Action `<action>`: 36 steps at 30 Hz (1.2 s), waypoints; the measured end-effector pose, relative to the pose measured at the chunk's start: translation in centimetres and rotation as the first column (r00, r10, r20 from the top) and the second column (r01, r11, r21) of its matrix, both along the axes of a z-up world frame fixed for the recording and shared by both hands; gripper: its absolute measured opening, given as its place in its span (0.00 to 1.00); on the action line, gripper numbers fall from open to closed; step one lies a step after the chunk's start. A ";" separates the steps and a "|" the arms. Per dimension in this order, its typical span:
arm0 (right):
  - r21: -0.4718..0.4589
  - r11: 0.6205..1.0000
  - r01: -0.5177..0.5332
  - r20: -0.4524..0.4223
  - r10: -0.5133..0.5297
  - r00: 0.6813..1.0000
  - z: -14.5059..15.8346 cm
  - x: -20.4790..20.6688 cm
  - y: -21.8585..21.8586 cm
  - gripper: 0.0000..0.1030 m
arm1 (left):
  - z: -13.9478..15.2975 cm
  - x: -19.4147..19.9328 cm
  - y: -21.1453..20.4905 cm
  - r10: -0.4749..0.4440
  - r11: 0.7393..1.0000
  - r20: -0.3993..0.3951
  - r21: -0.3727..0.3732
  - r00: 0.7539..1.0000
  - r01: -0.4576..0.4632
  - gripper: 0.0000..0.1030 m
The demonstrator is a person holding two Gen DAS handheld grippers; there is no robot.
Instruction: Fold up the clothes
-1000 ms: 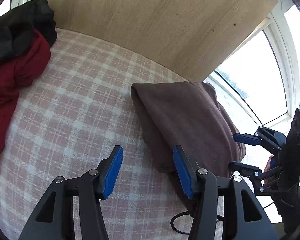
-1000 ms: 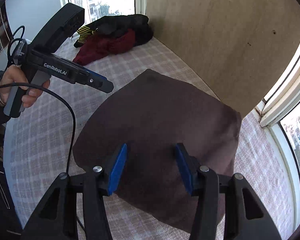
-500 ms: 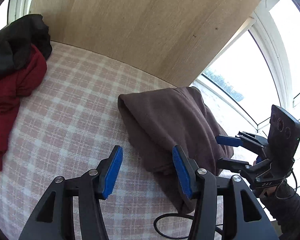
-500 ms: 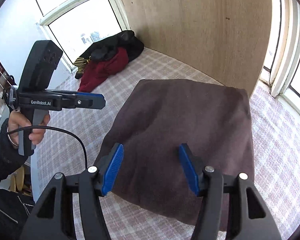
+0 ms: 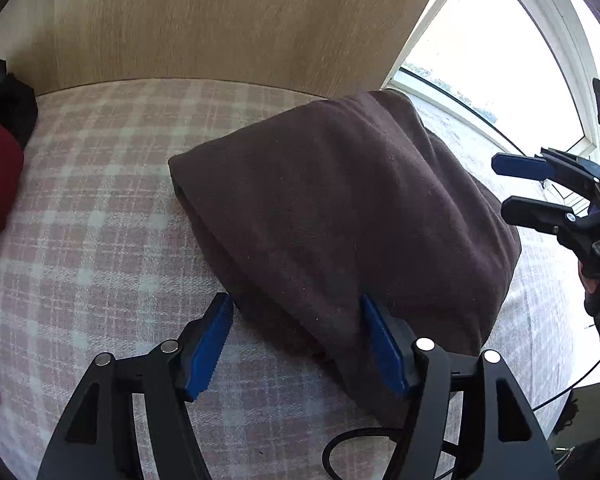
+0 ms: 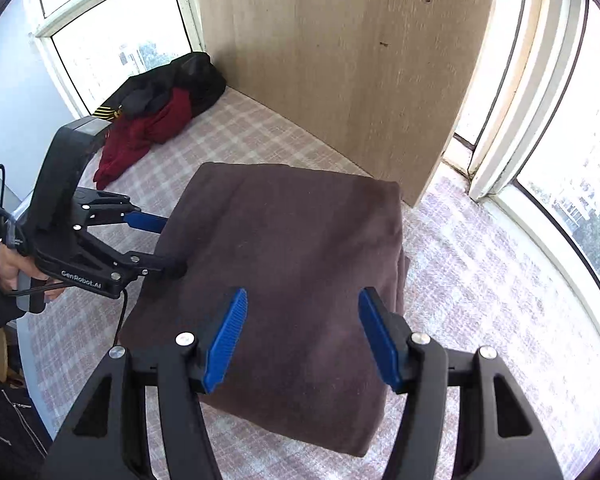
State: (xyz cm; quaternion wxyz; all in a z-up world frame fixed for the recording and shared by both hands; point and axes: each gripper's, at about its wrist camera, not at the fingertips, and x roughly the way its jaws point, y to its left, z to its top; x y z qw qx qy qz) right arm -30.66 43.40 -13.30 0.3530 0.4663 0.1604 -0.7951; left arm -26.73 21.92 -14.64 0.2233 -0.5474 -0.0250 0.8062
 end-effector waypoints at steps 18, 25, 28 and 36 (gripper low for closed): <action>-0.058 0.997 0.049 0.190 -0.037 0.981 -5.1 2.8 5.7 0.47 | 2.0 4.0 3.9 -0.114 0.989 -0.018 0.097 0.993 0.116 0.59; -0.191 0.954 0.233 0.297 -0.170 0.940 -4.4 2.4 10.1 0.52 | 2.4 3.2 -3.0 0.125 0.957 0.079 0.252 0.989 -0.141 0.61; -0.228 0.912 0.340 0.405 -0.229 0.885 -5.3 2.7 12.4 0.52 | 1.5 1.2 -5.9 0.234 0.907 0.185 0.312 0.955 -0.282 0.65; -0.176 0.919 0.352 0.397 -0.261 0.880 -6.7 3.8 11.1 0.52 | -1.9 -3.4 -3.8 0.241 0.898 0.309 0.288 0.920 -0.333 0.70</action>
